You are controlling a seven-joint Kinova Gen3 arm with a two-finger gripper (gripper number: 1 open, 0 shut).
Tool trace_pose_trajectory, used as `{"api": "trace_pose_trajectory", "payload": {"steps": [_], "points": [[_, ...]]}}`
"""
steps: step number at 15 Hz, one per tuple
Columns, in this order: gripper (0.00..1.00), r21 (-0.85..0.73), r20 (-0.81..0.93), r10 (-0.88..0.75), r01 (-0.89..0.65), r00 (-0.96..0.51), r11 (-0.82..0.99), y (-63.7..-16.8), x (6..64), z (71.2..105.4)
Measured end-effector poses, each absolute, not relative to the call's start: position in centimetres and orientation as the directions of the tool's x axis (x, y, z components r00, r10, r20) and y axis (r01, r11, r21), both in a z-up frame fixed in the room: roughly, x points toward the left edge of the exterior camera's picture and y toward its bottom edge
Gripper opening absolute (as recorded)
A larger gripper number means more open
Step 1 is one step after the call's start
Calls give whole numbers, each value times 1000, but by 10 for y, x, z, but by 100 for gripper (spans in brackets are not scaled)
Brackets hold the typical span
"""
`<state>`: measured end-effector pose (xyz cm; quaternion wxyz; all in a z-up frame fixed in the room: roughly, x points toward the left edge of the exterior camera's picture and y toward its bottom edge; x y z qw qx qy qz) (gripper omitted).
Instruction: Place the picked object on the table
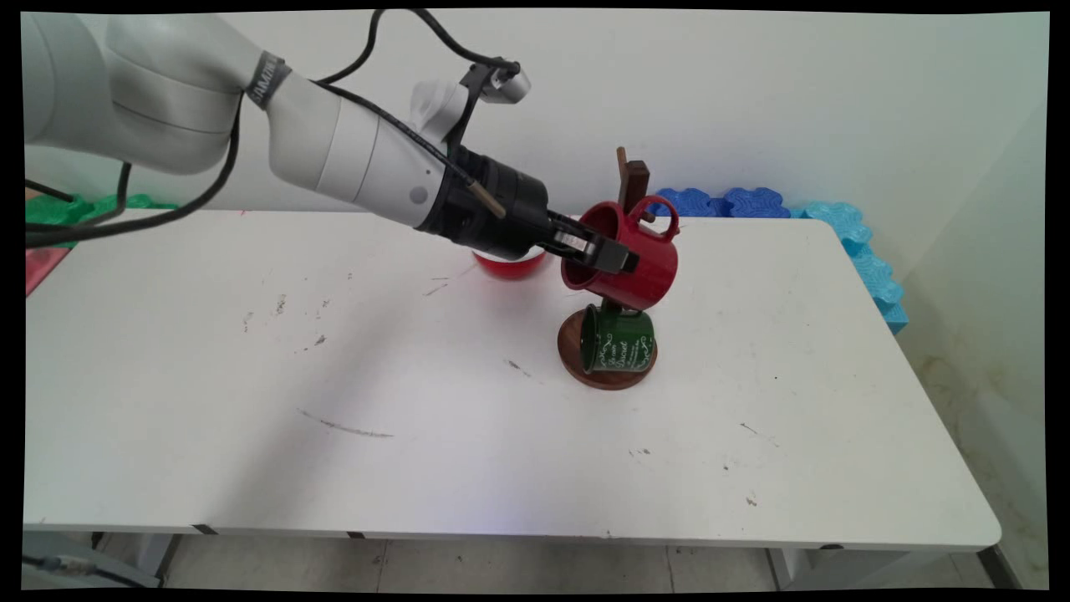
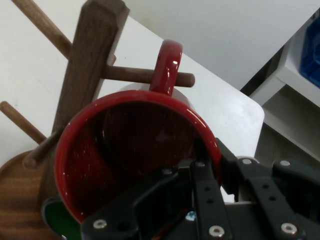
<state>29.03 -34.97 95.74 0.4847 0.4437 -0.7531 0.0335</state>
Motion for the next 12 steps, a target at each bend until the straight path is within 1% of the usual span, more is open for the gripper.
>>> {"api": "trace_pose_trajectory", "payload": {"steps": [7, 12], "points": [[0, 384, 756, -638, -691, -145, 612, -342, 286, 962], [0, 387, 756, -637, -682, -151, 621, -336, 279, 957]]}}
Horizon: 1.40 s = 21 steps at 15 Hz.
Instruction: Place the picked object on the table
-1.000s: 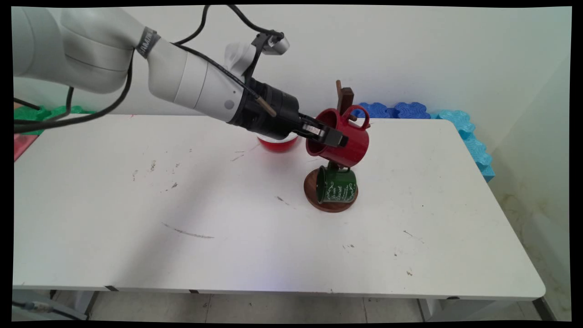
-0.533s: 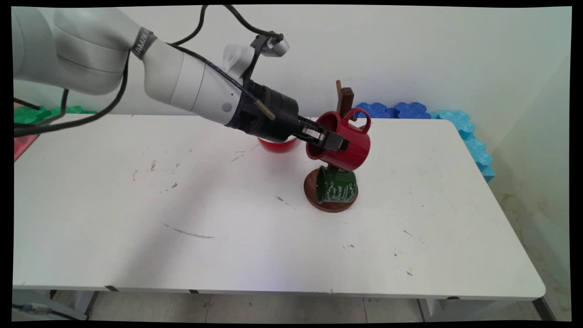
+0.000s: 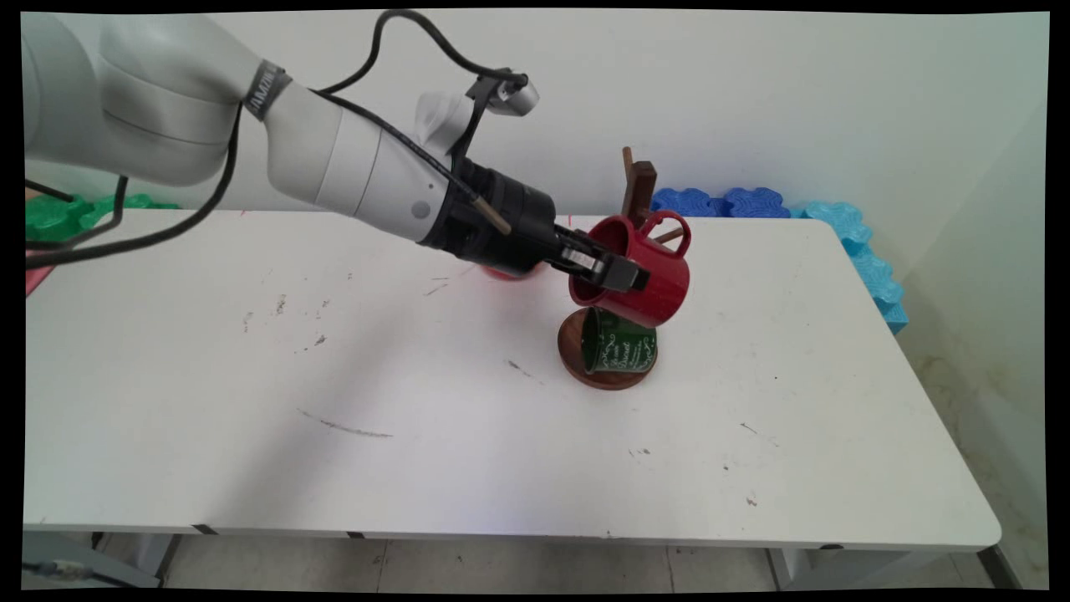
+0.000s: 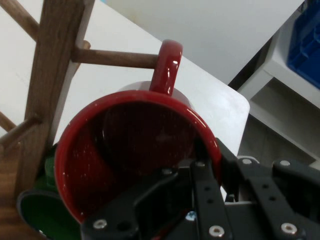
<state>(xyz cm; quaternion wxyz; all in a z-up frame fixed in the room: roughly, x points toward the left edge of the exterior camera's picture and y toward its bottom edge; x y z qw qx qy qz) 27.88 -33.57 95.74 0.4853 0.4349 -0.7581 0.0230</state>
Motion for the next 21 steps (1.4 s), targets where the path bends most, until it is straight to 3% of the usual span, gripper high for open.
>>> {"api": "trace_pose_trajectory", "payload": {"steps": [21], "points": [[0, 366, 767, -609, -642, -202, 674, -319, 286, 983]]}}
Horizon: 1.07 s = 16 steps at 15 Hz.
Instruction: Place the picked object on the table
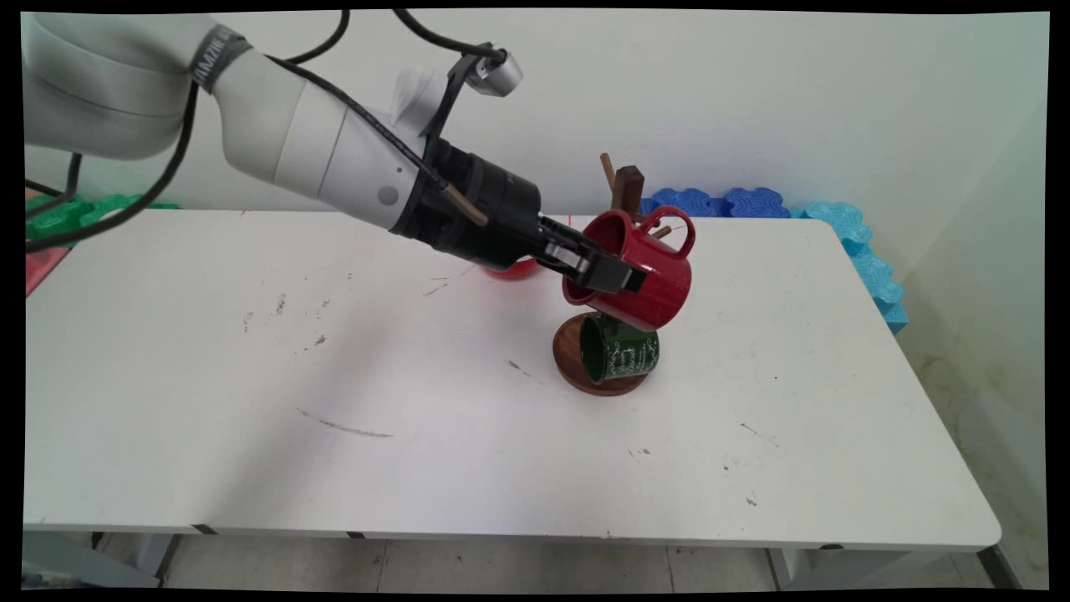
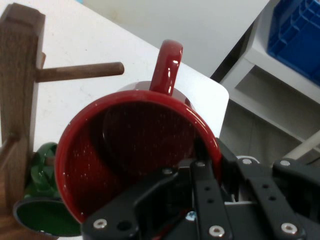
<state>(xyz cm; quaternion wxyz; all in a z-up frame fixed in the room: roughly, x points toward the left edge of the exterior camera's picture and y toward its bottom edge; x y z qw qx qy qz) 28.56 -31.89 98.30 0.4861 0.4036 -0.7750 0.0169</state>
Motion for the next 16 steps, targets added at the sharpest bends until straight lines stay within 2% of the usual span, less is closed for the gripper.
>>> {"api": "trace_pose_trajectory", "payload": {"steps": [16], "points": [[0, 252, 758, -552, -623, -349, 740, -299, 326, 997]]}}
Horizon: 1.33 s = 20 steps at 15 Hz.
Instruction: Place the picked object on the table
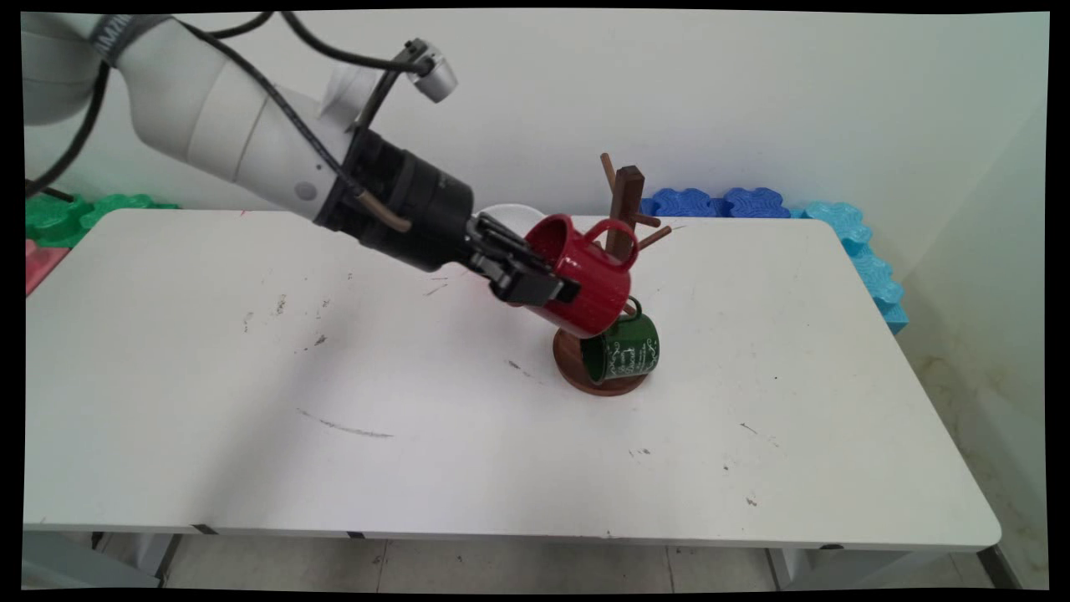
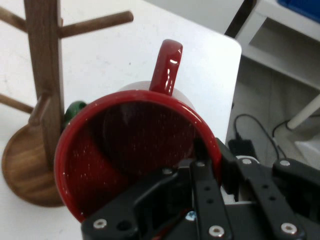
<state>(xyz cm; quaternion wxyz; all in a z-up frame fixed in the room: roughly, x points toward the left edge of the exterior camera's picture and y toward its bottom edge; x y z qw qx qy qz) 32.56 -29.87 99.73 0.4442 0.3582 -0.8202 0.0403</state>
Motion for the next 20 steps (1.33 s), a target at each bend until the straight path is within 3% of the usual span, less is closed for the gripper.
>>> {"api": "trace_pose_trajectory", "payload": {"steps": [20], "points": [[0, 76, 673, -496, -615, -549, 785, -288, 412, 991]]}}
